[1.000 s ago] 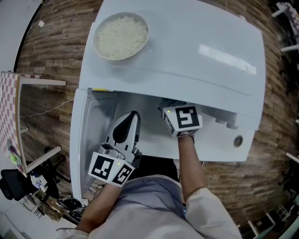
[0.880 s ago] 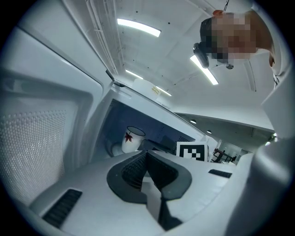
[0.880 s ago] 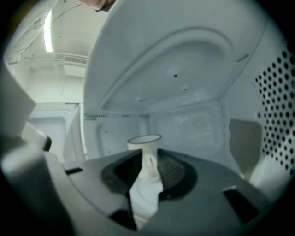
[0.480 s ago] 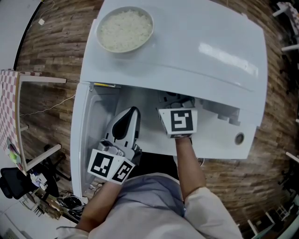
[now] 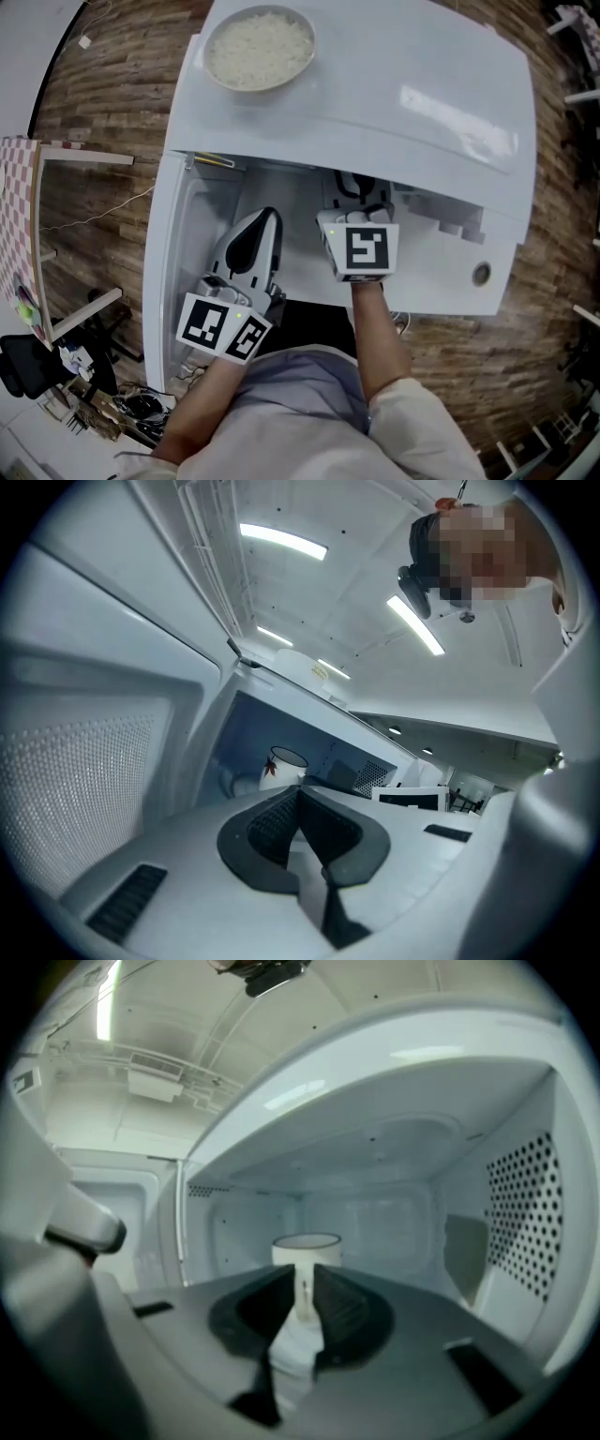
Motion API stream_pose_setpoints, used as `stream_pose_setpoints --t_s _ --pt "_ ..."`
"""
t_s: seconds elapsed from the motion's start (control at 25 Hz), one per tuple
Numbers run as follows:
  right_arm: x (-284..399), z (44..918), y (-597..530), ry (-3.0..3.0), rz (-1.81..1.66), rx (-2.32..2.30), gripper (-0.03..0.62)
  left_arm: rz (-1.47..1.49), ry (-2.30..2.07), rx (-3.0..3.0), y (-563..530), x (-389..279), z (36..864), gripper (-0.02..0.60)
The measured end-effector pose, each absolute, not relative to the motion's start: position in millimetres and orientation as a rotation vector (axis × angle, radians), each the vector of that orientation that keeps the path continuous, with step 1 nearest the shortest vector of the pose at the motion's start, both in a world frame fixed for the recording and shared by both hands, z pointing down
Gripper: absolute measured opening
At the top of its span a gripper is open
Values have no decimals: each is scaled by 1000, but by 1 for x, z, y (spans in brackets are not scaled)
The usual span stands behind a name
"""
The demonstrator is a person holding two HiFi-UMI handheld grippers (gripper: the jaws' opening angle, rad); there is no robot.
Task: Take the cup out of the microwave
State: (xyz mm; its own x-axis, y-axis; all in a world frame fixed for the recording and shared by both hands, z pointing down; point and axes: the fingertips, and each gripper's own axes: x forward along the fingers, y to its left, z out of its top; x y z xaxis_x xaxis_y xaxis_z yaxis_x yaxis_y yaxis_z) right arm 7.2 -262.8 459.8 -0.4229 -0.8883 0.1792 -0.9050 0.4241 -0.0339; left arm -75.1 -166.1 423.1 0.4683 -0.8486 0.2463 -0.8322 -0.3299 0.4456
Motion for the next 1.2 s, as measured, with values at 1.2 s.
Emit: stream_pose_setpoints --t_s 1.2 --pt "9 468 -246 -2455 92 1544 75 -59 -1387 2192 -167 -65 425 8"
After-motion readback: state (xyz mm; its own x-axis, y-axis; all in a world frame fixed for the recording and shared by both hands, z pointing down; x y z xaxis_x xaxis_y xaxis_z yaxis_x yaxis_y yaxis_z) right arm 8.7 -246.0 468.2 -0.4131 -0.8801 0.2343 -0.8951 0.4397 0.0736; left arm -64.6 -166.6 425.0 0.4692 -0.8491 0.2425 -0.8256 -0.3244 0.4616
